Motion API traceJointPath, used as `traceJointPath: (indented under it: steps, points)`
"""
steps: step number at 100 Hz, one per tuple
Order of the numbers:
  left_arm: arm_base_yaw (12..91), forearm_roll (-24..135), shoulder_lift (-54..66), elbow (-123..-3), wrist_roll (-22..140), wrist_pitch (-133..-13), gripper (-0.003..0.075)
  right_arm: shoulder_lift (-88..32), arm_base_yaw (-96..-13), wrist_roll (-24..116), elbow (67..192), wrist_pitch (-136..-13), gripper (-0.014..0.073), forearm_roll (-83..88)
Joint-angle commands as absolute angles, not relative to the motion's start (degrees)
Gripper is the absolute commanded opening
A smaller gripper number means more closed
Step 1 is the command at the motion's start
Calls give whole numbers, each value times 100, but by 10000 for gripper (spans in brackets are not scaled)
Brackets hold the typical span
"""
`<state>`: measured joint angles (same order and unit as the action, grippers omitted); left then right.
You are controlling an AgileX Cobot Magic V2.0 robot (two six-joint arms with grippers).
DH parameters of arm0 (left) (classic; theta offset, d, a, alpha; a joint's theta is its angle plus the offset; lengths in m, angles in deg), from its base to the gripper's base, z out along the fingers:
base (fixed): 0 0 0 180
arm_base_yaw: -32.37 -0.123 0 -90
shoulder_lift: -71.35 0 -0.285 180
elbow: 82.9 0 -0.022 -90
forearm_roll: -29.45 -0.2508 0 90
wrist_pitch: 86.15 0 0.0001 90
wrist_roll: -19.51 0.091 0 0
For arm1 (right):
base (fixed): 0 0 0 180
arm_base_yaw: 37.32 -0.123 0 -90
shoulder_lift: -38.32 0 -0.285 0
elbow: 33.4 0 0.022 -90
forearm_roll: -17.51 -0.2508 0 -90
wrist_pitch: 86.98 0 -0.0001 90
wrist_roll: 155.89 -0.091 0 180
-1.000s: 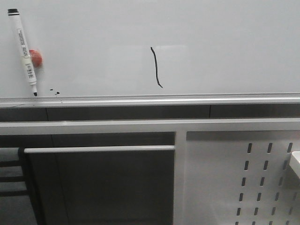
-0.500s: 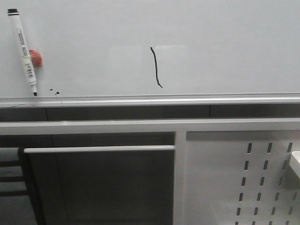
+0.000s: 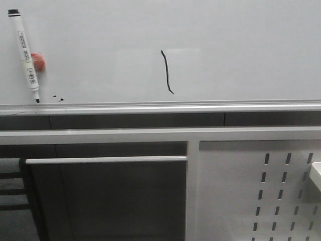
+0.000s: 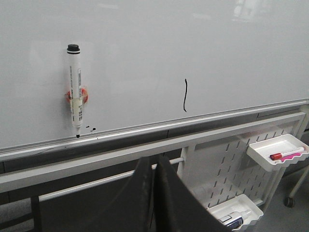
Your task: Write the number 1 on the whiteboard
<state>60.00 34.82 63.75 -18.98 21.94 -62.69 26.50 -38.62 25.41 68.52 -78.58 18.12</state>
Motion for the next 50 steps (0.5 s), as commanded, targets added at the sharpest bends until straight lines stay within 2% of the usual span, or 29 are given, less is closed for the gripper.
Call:
traceJointPath:
  steps: [1,14,50]
  points:
    - [6031,3544,6546,-2051,2180,-6700,-21,2866,-3508,2539,6815,-7868,-49,1960]
    - [6031,3544,6546,-2051,2180,-6700,-22,3235,-3151,2539,6815,-7408,-49,2057]
    - [6031,3544,6546,-2051,2180,-6700,-22,3222,-3148,2539,6815,-6916,-49,2063]
